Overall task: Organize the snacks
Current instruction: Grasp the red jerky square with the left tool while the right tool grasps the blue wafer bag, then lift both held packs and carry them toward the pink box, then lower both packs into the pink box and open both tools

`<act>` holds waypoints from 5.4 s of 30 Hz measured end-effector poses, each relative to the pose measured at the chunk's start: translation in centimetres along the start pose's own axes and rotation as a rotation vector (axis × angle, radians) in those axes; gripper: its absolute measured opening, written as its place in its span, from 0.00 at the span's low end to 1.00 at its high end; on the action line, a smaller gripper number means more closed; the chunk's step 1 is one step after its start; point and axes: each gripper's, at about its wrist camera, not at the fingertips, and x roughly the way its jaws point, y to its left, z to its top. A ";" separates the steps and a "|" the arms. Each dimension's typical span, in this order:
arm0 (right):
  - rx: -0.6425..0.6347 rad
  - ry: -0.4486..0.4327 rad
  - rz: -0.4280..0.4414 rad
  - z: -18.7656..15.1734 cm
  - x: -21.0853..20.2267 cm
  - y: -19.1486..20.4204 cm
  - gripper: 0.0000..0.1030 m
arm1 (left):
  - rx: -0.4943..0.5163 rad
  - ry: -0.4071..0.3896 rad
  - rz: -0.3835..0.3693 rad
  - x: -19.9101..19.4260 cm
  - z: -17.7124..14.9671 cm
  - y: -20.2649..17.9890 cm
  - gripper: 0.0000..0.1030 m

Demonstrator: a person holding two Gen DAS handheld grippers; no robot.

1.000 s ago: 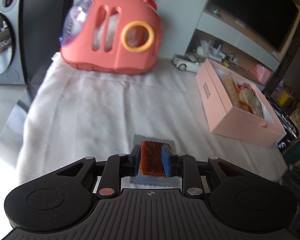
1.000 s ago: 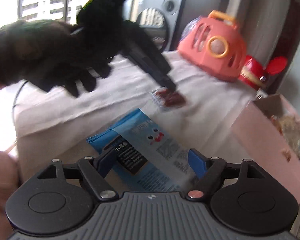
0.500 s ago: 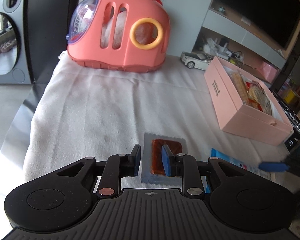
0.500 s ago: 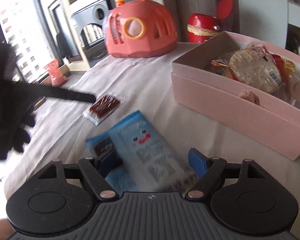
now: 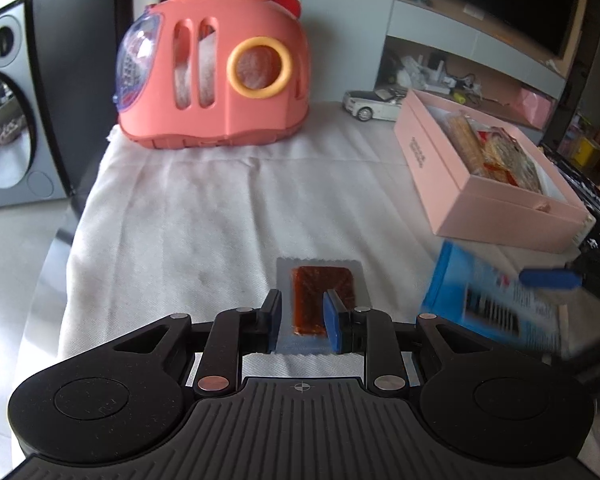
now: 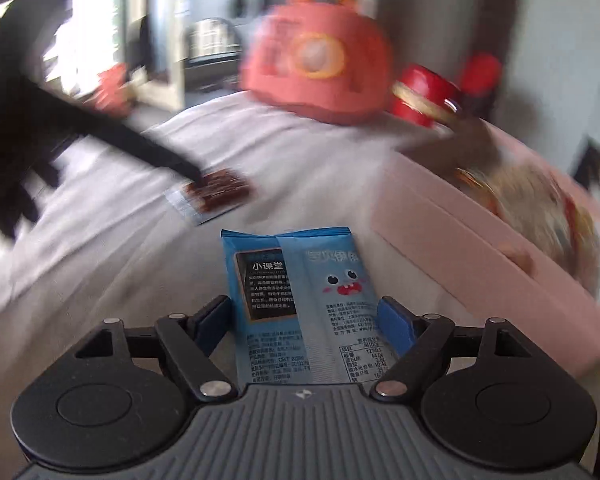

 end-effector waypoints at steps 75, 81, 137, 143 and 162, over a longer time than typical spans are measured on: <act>0.212 0.008 -0.129 -3.3 -1.2 -2.5 0.98 | 0.125 0.011 -0.088 -0.2 -3.1 -5.5 0.43; 0.202 0.034 -0.097 -3.1 -1.1 -2.8 1.00 | 0.138 -0.009 -0.092 0.8 -2.7 -5.9 0.44; 0.384 -0.213 -0.323 9.9 -11.1 -16.2 0.82 | -0.239 -0.223 -0.429 6.9 11.6 -7.3 0.39; 0.528 -0.073 -0.309 13.0 -1.4 -17.6 0.83 | -0.219 -0.206 -0.335 5.4 9.8 -4.3 0.39; 0.552 0.076 -0.213 10.5 1.7 -17.6 0.84 | -0.147 -0.185 -0.365 4.6 6.3 -4.5 0.39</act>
